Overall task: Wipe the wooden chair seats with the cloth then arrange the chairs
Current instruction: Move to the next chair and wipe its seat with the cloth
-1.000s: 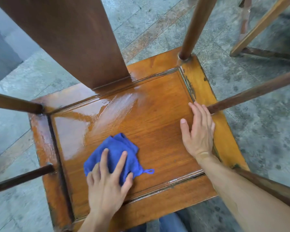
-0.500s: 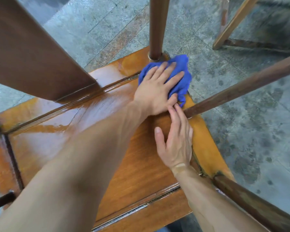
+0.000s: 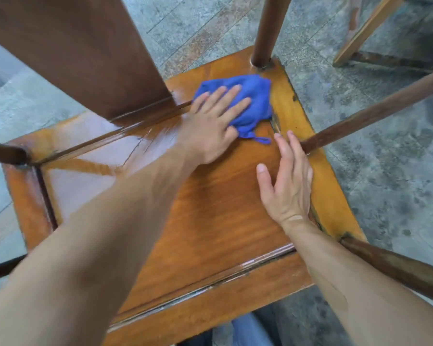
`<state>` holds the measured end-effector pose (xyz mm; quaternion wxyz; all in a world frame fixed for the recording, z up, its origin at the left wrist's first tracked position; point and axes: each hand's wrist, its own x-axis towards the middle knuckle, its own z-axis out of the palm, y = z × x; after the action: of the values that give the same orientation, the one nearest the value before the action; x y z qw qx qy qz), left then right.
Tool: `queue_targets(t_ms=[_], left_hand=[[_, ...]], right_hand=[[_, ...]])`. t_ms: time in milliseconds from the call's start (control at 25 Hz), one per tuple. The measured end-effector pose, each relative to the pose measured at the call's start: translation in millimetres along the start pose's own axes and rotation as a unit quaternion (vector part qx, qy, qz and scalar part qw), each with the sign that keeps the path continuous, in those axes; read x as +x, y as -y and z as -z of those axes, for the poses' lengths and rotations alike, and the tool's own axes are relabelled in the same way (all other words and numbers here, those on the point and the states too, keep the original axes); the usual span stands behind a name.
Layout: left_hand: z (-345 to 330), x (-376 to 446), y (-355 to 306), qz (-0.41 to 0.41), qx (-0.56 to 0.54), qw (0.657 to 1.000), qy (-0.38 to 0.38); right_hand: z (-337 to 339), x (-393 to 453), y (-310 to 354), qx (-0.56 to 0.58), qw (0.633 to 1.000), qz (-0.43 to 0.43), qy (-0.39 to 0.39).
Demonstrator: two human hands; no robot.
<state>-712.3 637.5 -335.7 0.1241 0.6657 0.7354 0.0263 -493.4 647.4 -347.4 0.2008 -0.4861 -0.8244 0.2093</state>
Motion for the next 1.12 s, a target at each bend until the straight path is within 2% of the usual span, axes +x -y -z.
queue_targets(t_ms=[80, 160, 280, 360, 440, 520, 560, 600, 680, 760, 920, 1040, 1120], left_hand=[[-5, -76, 31, 0.106, 0.002, 0.994, -0.022], [-12, -171, 35, 0.222, -0.004, 0.974, -0.036], [-26, -301, -6, 0.402, -0.041, 0.915, 0.002], [-34, -351, -52, 0.442, -0.050, 0.894, 0.053], [-42, -369, -86, 0.370, -0.024, 0.924, 0.090], [-42, -350, -79, 0.216, -0.007, 0.972, 0.095], [-42, -327, -63, 0.153, 0.009, 0.985, 0.084], [-40, -294, -45, 0.134, 0.021, 0.989, 0.065], [-37, -221, -25, 0.195, 0.018, 0.980, 0.021], [-40, -163, -39, 0.234, 0.020, 0.972, -0.003], [-52, -107, -134, 0.056, 0.026, 0.998, -0.005], [-61, -82, -203, -0.055, 0.010, 0.998, 0.018], [-68, -90, -218, -0.131, 0.007, 0.991, 0.020]], right_hand=[[2, 0, 1, -0.036, 0.998, -0.002, 0.046], [4, 0, 3, -0.077, 0.991, -0.003, 0.108], [7, 6, 12, -0.104, 0.981, -0.025, 0.164], [10, 12, 18, -0.133, 0.977, -0.027, 0.164], [14, 18, 22, -0.166, 0.970, 0.016, 0.174], [19, 33, 27, -0.179, 0.957, 0.063, 0.218], [22, 43, 30, -0.180, 0.949, 0.080, 0.245], [23, 55, 33, -0.181, 0.941, 0.093, 0.269], [24, 82, 38, -0.200, 0.925, 0.118, 0.302], [26, 112, 52, -0.220, 0.903, 0.149, 0.338], [34, 159, 74, -0.286, 0.848, 0.169, 0.413], [32, 153, 79, -0.287, 0.848, 0.130, 0.426], [31, 138, 79, -0.307, 0.826, 0.136, 0.453]])
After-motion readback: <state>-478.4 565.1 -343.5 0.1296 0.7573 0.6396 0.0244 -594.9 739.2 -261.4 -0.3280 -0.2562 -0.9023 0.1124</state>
